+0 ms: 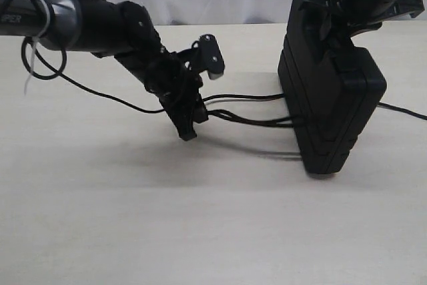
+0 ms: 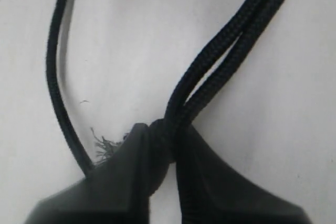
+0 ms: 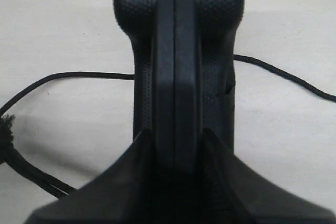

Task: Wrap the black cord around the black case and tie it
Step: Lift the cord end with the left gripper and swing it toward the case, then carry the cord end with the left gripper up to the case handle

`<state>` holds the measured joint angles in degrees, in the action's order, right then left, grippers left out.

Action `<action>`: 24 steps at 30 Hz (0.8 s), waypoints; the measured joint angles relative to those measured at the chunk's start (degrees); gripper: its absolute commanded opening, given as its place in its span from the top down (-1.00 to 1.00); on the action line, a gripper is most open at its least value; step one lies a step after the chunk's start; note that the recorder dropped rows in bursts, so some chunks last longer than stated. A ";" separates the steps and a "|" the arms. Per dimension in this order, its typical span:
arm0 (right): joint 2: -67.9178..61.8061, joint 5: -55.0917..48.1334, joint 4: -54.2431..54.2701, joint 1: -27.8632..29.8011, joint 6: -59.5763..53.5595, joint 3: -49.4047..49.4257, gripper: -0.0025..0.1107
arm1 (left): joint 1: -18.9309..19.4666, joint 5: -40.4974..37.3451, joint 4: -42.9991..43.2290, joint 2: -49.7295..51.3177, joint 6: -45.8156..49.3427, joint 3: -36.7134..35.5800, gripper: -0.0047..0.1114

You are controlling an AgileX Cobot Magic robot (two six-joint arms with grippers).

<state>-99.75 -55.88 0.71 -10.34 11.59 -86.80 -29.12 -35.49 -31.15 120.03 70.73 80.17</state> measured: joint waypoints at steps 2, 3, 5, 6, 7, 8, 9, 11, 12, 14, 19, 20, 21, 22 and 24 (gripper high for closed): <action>0.00 0.00 0.00 0.00 0.00 0.00 0.88 | 1.79 0.00 -4.23 -0.68 0.00 0.00 0.92; 0.00 0.00 0.00 0.00 0.00 0.00 0.88 | 2.77 0.12 -6.80 -0.94 0.00 0.00 0.92; 0.00 0.00 0.00 0.00 0.00 0.00 0.88 | 4.51 0.23 -11.63 -1.63 0.00 0.00 0.92; 0.00 0.00 0.00 0.00 0.00 0.00 0.88 | 5.28 0.54 -14.15 -1.92 0.00 0.00 0.92; 0.00 0.00 0.00 0.00 0.00 0.00 0.88 | 5.93 0.96 -16.26 -2.28 0.00 0.00 0.92; 0.00 0.00 0.00 0.00 0.00 0.00 0.88 | 6.42 1.60 -17.70 -2.51 0.28 0.00 0.92; 0.00 0.00 0.00 0.00 0.00 0.00 0.88 | 6.55 2.26 -18.57 -2.96 0.61 0.00 0.92; 0.00 0.00 0.00 0.00 0.00 0.00 0.88 | 6.37 3.51 -19.45 -3.54 1.43 0.00 0.92; 0.00 0.00 0.00 0.00 0.00 0.00 0.88 | 5.97 4.19 -19.57 -3.97 1.74 0.00 0.92; 0.00 0.00 0.00 0.00 0.00 0.00 0.88 | 4.93 6.39 -19.36 -4.61 2.39 0.00 0.92; 0.00 0.00 0.00 0.00 0.00 0.00 0.88 | 1.61 14.96 -13.38 -5.20 2.68 0.00 0.92; 0.00 0.00 0.00 0.00 0.00 0.00 0.88 | 0.96 16.35 -12.16 -5.20 2.68 0.00 0.92; 0.00 0.00 0.00 0.00 0.00 0.00 0.88 | 0.47 17.20 -11.32 -5.20 2.68 0.00 0.92; 0.00 0.00 0.00 0.00 0.00 0.00 0.88 | 0.13 17.92 -10.89 -5.20 2.68 0.00 0.92; 0.00 0.00 0.00 0.00 0.00 0.00 0.88 | -0.95 19.22 -10.13 -5.20 2.78 0.00 0.92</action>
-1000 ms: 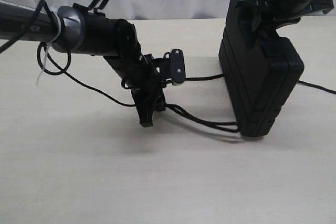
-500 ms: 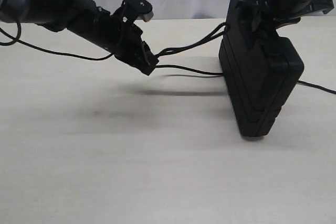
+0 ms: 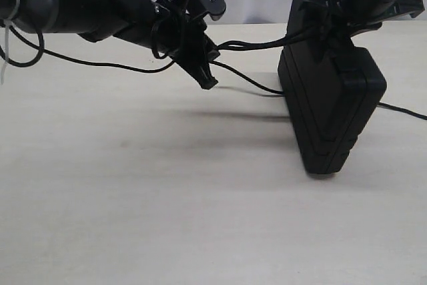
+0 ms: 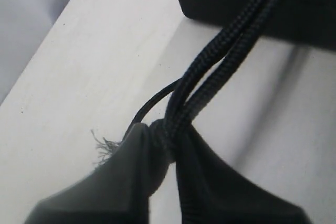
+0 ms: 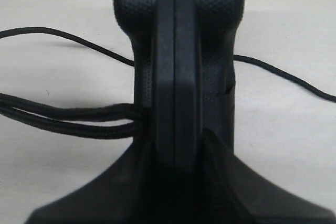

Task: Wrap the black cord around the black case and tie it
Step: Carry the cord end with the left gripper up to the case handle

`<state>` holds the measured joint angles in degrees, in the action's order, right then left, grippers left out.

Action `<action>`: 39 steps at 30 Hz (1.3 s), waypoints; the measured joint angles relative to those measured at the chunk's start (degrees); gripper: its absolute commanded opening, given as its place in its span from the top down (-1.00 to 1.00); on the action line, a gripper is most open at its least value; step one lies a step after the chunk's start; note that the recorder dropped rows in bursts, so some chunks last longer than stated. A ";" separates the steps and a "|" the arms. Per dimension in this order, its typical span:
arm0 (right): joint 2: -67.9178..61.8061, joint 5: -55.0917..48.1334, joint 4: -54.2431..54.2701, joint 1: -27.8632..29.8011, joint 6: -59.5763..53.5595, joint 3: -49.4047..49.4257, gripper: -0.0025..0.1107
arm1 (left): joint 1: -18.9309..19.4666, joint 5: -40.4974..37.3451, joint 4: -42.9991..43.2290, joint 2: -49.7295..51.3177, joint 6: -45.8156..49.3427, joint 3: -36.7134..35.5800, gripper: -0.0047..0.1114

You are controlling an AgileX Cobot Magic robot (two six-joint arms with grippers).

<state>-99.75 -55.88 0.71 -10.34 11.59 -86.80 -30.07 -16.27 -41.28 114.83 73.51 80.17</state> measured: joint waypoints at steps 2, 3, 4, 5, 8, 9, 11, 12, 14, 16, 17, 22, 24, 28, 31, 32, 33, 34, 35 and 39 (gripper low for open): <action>0.00 0.00 0.00 0.00 0.00 0.00 0.88 | -0.59 1.17 0.27 0.00 0.00 0.00 0.92; 0.00 0.00 0.00 0.00 0.00 0.00 0.88 | -0.77 2.02 0.43 0.00 0.12 0.00 0.92; 0.00 0.00 0.00 0.00 0.00 0.00 0.88 | -1.12 3.11 0.43 0.00 0.12 0.00 0.92; 0.00 0.00 0.00 0.00 0.00 0.00 0.88 | -1.26 4.31 0.43 0.00 0.12 0.00 0.92; 0.00 0.00 0.00 0.00 0.00 0.00 0.88 | -2.17 7.76 0.43 0.00 0.12 0.00 0.92; 0.00 0.00 0.00 0.00 0.00 0.00 0.88 | -2.53 8.60 0.43 0.00 0.12 0.00 0.92; 0.00 0.00 0.00 0.00 0.00 0.00 0.88 | -3.51 10.29 0.43 0.00 0.12 0.00 0.92; 0.00 0.00 0.00 0.00 0.00 0.00 0.88 | -3.98 10.88 0.43 0.00 0.12 0.00 0.92; 0.00 0.00 0.00 0.00 0.00 0.00 0.88 | -4.99 11.67 0.43 0.00 0.12 0.00 0.92; 0.00 0.00 0.00 0.00 0.00 0.00 0.88 | -6.01 11.99 0.43 0.00 0.12 0.00 0.92; 0.00 0.00 0.00 0.00 0.00 0.00 0.88 | -6.61 12.27 0.43 0.00 0.12 0.00 0.92; 0.00 0.00 0.00 0.00 0.00 0.00 0.88 | -8.71 14.64 0.43 0.00 0.12 0.00 0.92; 0.00 0.00 0.00 0.00 0.00 0.00 0.88 | -9.59 15.82 0.43 0.00 0.12 0.00 0.92; 0.00 0.00 0.00 0.00 0.00 0.00 0.88 | -11.50 18.02 0.43 0.00 0.12 0.00 0.92; 0.00 0.00 0.00 0.00 0.00 0.00 0.88 | -13.04 19.59 0.43 0.00 0.12 0.00 0.92; 0.00 0.00 0.00 0.00 0.00 0.00 0.88 | -13.57 20.26 0.43 0.00 0.12 0.00 0.92; 0.00 0.00 0.00 0.00 0.00 0.00 0.88 | -14.10 20.97 0.43 0.00 0.12 0.00 0.92; 0.00 0.00 0.00 0.00 0.00 0.00 0.88 | -14.52 21.64 0.52 0.00 0.12 0.00 0.92; 0.00 0.00 0.00 0.00 0.00 0.00 0.88 | -14.81 22.18 0.52 0.00 0.12 0.00 0.92; 0.00 0.00 0.00 0.00 0.00 0.00 0.88 | -15.37 23.11 0.68 0.00 0.12 0.00 0.92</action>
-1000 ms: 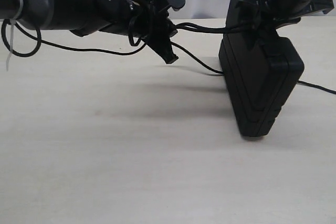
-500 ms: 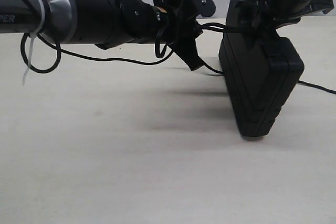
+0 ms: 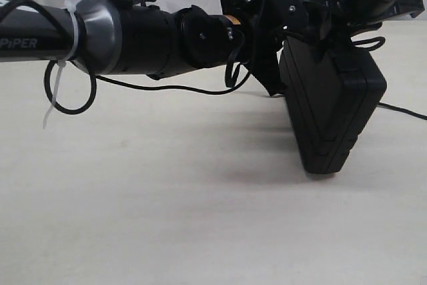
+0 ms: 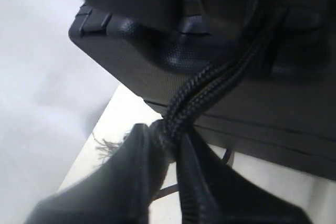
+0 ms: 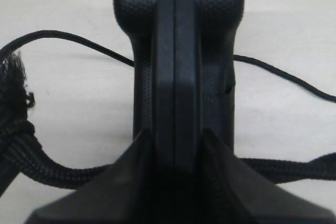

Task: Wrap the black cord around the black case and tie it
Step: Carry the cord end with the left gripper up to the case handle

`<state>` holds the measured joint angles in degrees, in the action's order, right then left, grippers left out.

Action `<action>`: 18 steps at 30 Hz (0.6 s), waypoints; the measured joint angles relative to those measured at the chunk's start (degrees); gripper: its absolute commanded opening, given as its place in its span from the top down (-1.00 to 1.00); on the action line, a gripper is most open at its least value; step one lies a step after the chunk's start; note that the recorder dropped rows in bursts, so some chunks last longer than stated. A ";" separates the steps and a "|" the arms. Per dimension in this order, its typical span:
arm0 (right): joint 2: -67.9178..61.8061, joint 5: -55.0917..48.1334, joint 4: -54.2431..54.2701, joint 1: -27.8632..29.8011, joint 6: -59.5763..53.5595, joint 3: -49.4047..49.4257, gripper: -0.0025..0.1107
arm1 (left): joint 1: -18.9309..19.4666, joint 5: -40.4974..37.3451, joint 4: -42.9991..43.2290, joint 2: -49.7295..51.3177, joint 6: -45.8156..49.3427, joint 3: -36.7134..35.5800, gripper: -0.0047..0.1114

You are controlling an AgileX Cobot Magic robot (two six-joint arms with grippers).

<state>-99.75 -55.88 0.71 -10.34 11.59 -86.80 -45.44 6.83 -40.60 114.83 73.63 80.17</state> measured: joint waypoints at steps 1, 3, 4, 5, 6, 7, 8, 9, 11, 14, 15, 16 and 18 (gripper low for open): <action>0.00 0.00 0.00 0.00 0.00 0.00 0.88 | 0.00 0.00 0.00 0.00 0.00 0.00 0.92; 0.00 0.00 0.00 0.00 0.00 0.00 0.88 | 0.00 -0.10 0.00 0.00 0.00 0.00 0.92; 0.00 0.00 0.00 0.00 0.00 0.00 0.88 | 0.00 -0.11 -0.12 0.00 0.00 0.00 0.92; 0.00 0.00 0.00 0.00 0.00 0.00 0.88 | 0.00 -0.20 -0.12 0.00 0.09 0.00 0.92; 0.00 0.00 0.00 0.00 0.00 0.00 0.88 | -0.08 -0.32 -0.12 0.00 0.09 0.00 0.92; 0.00 0.00 0.00 0.00 0.00 0.00 0.88 | -0.13 -0.44 -0.12 0.00 0.09 0.00 0.92; 0.00 0.00 0.00 0.00 0.00 0.00 0.88 | -0.39 -0.57 -0.12 0.00 0.09 0.00 0.92; 0.00 0.00 0.00 0.00 0.00 0.00 0.88 | -0.59 -0.58 -0.12 0.00 0.09 0.00 0.92; 0.00 0.00 0.00 0.00 0.00 0.00 0.88 | -0.86 -0.85 -0.12 0.00 0.09 0.00 0.92; 0.00 0.00 0.00 0.00 0.00 0.00 0.88 | -1.50 -0.85 -0.12 0.00 0.09 0.00 0.92; 0.00 0.00 0.00 0.00 0.00 0.00 0.88 | -1.75 -0.85 -0.12 0.00 0.09 0.00 0.92; 0.00 0.00 0.00 0.00 0.00 0.00 0.88 | -1.73 -0.85 -0.12 0.00 0.09 0.00 0.92; 0.00 0.00 0.00 0.00 0.00 0.00 0.88 | -1.78 -0.85 -0.12 0.00 -0.25 0.00 0.92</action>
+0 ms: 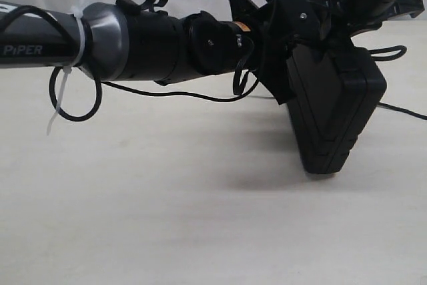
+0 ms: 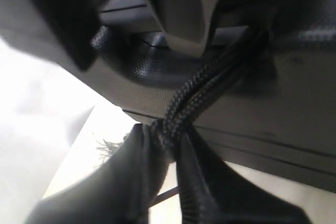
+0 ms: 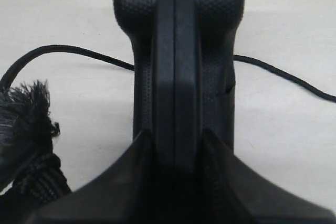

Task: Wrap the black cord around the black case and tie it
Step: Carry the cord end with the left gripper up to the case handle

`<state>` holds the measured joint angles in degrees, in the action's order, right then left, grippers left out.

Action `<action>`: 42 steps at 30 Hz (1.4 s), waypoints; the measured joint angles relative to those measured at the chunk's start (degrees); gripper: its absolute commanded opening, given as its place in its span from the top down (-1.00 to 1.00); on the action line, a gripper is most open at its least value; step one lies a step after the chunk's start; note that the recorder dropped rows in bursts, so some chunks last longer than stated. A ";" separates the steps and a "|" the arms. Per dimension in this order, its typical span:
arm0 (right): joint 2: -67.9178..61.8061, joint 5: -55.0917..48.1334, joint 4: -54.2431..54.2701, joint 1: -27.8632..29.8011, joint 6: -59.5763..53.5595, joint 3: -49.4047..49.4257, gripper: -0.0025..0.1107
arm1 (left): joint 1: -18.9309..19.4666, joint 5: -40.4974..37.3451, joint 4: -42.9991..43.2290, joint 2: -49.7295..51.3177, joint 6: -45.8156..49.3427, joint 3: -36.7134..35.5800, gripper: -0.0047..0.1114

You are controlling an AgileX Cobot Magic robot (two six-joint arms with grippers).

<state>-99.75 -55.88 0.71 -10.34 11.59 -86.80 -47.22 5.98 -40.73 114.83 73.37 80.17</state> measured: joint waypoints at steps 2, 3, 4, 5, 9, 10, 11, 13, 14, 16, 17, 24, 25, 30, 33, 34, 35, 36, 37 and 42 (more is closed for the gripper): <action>0.00 0.00 0.00 0.00 0.00 0.00 0.88 | 0.00 0.00 0.00 0.00 -0.80 0.00 0.92; 0.00 0.00 0.00 0.00 0.00 0.00 0.88 | 0.00 0.00 0.00 0.00 -1.23 0.00 0.92; 0.00 0.00 0.00 0.00 0.00 0.00 0.88 | 0.00 0.00 0.00 0.00 -2.23 0.00 0.92; 0.00 0.00 0.00 0.00 0.00 0.00 0.88 | 0.00 0.00 0.00 0.00 -2.61 0.00 0.92; 0.00 0.00 0.00 0.00 0.00 0.00 0.88 | -0.37 -0.22 0.00 0.00 -4.00 0.00 0.92; 0.00 0.00 0.00 0.00 0.00 0.00 0.88 | -0.72 -0.22 0.00 0.00 -4.14 0.00 0.92; 0.00 0.00 0.00 0.00 0.00 0.00 0.88 | -0.88 -0.10 0.00 0.00 -4.14 0.00 0.92; 0.00 0.00 0.00 0.00 0.00 0.00 0.88 | -1.39 0.01 0.00 0.00 -4.14 0.00 0.92; 0.00 0.00 0.00 0.00 0.00 0.00 0.88 | -1.53 0.14 0.00 0.00 -4.14 0.00 0.92; 0.00 0.00 0.00 0.00 0.00 0.00 0.88 | -2.12 1.19 0.00 0.00 -4.14 0.00 0.92; 0.00 0.00 0.00 0.00 0.00 0.00 0.88 | -2.37 2.03 0.00 0.00 -4.14 0.00 0.92; 0.00 0.00 0.00 0.00 -0.12 0.00 0.88 | -2.99 2.74 0.00 0.20 -4.24 0.00 0.92; 0.00 0.00 0.00 0.00 -0.12 0.00 0.88 | -2.99 3.05 0.00 0.52 -4.24 0.00 0.92; 0.00 0.00 0.00 0.00 -0.12 0.00 0.88 | -2.99 3.62 0.00 2.31 -4.24 0.00 0.67; 0.00 0.00 0.00 0.00 -0.12 0.00 0.88 | -2.99 5.00 0.00 2.36 -4.24 0.00 0.39; 0.00 0.00 0.00 0.00 -0.12 0.00 0.88 | -2.99 5.55 0.00 2.36 -4.24 0.00 0.32; 0.00 0.00 0.00 0.00 -0.12 0.00 0.88 | -2.99 5.79 0.00 2.36 -4.24 0.00 0.26; 0.00 0.00 0.00 0.00 -0.12 0.00 0.88 | -2.99 5.90 0.00 2.36 -4.24 0.00 0.20; 0.00 0.00 0.00 0.00 -0.12 0.00 0.88 | -2.99 6.02 0.00 2.36 -4.24 0.00 0.14; 0.00 0.00 0.00 0.00 -0.12 0.00 0.88 | -2.99 6.15 0.00 2.36 -2.36 0.00 0.00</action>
<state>-99.75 -55.88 0.71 -10.34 11.47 -86.80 -50.21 12.13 -40.73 117.19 71.01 80.17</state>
